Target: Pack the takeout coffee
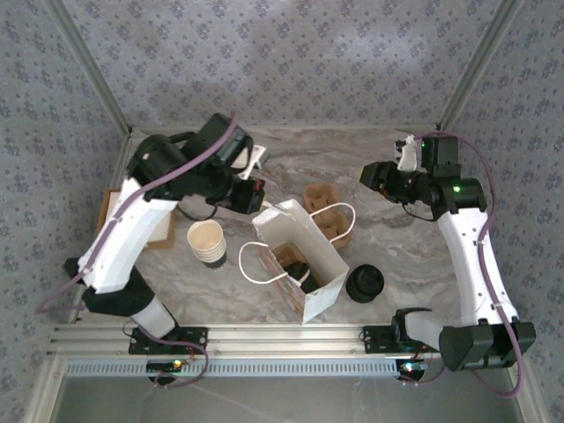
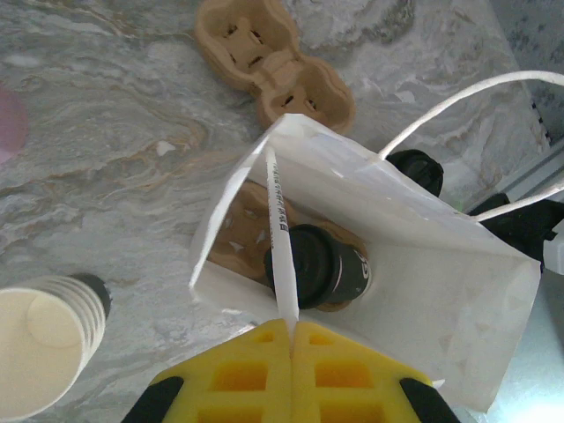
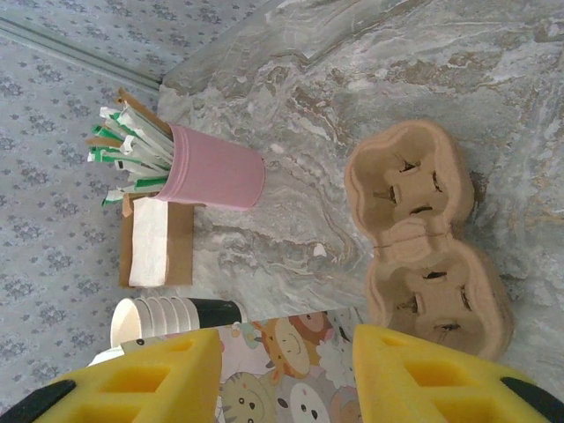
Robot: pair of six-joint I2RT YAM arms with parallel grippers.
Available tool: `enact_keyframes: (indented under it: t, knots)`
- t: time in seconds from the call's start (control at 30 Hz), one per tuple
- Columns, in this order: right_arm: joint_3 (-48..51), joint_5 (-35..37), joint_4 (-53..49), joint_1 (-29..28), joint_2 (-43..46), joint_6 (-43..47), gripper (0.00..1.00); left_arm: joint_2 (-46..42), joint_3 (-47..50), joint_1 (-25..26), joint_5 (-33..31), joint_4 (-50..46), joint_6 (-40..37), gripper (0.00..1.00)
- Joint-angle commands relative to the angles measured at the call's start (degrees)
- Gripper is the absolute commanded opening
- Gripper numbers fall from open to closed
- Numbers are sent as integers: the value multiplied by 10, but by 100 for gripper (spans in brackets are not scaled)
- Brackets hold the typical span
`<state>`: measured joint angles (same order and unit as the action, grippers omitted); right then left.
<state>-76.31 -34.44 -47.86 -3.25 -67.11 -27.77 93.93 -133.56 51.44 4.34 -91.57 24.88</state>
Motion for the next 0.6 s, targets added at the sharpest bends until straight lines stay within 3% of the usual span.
enact_keyframes:
  t: [0.0, 0.57]
  knots:
    - [9, -22, 6, 6, 7, 13, 46, 26, -12, 19, -25, -84, 2, 0]
    - [34, -28, 24, 11, 8, 18, 46, 115, -35, 97, -102, -107, 35, 0]
